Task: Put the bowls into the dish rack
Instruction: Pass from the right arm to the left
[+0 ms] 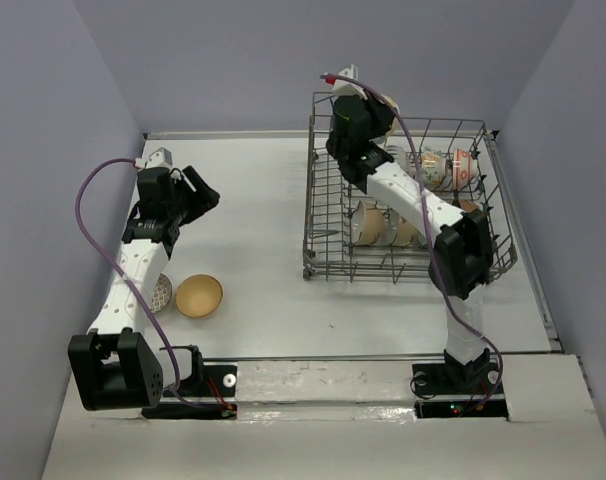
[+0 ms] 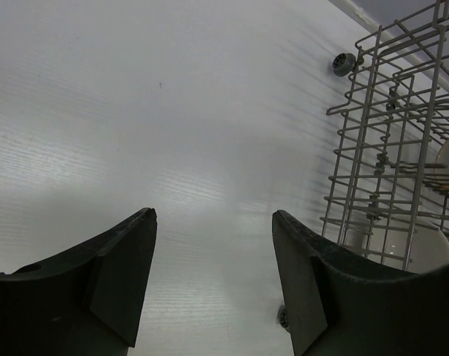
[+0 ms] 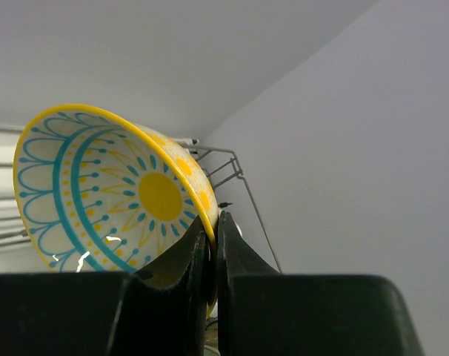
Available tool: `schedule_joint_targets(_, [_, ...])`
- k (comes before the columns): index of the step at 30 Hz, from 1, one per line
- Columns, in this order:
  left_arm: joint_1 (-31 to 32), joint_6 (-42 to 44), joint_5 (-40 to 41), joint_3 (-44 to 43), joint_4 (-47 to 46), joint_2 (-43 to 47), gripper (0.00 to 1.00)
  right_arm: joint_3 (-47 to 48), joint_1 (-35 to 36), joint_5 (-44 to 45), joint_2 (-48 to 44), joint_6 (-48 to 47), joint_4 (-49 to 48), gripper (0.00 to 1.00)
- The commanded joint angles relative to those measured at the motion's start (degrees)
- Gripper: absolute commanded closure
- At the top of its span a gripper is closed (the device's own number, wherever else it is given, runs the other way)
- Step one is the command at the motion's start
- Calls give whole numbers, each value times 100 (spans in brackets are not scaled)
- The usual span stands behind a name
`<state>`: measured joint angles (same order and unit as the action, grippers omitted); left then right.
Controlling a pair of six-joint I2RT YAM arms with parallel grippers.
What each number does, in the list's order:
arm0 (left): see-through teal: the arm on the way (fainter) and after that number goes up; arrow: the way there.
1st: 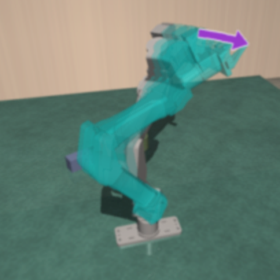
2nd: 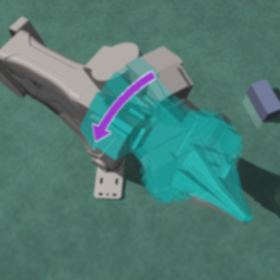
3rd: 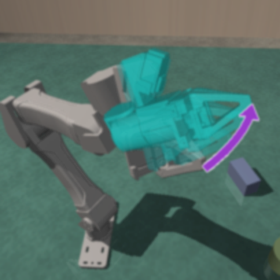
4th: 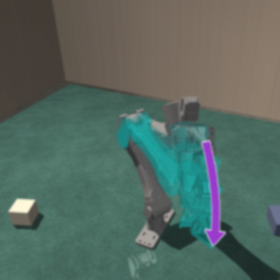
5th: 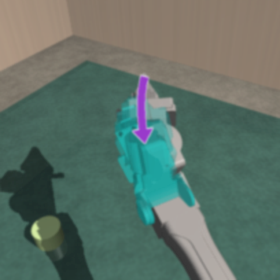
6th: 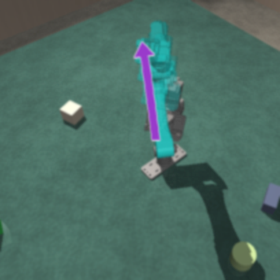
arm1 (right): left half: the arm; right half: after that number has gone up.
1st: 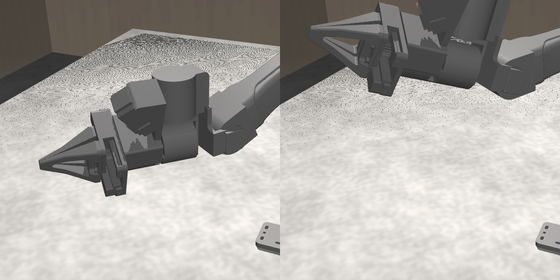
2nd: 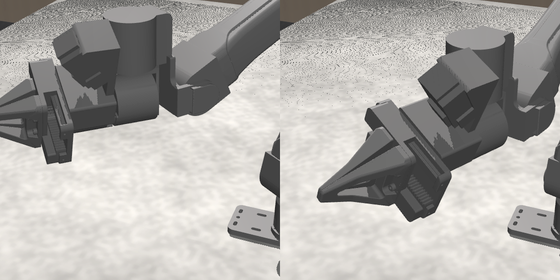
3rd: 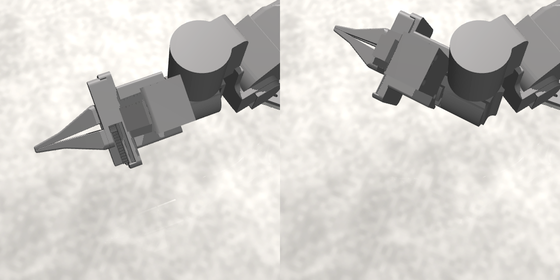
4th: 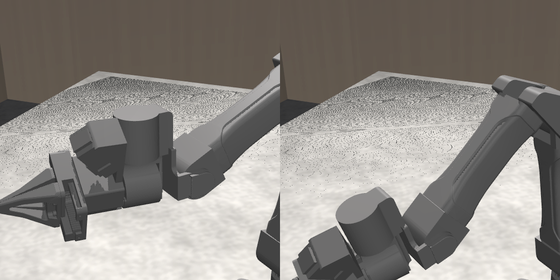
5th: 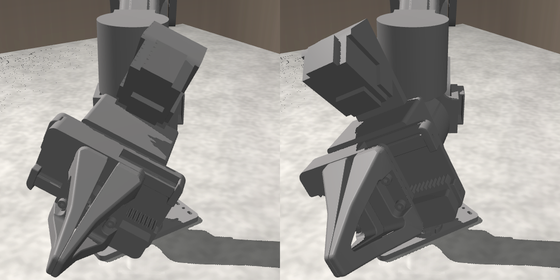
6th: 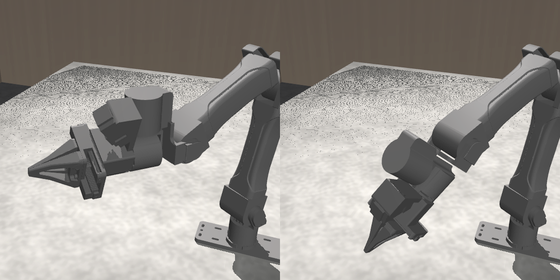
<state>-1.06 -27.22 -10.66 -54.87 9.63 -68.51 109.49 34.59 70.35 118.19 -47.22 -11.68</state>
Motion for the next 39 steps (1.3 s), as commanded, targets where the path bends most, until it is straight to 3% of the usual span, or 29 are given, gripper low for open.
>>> schedule_joint_targets(1, [79,86,-147,-216,-163,197,27,790,66,-334,-885,1348,983,99])
schedule_joint_targets(4, [262,77,-156,-462,-137,259,27,1249,66,-1143,-1253,2948,2404,99])
schedule_joint_targets(5, [308,68,-174,-541,-119,285,27,1363,66,-1842,-1342,3260,3051,99])
schedule_joint_targets(8, [483,24,-191,-840,-110,321,27,1540,66,-3301,-1727,4095,3653,99])
schedule_joint_targets(19, [1520,199,194,-1851,-58,329,29,1146,66,-7407,-2230,5653,4077,99])
schedule_joint_targets(26, [1670,464,407,-2124,4,514,34,47,66,-8238,-2784,5952,3516,99])
schedule_joint_targets(31, [1767,358,275,-2080,-163,707,37,-620,66,-8221,-2959,5970,3340,99])
schedule_joint_targets(39, [2118,542,291,-2387,144,479,41,-780,66,-8713,-2881,6014,3102,99])
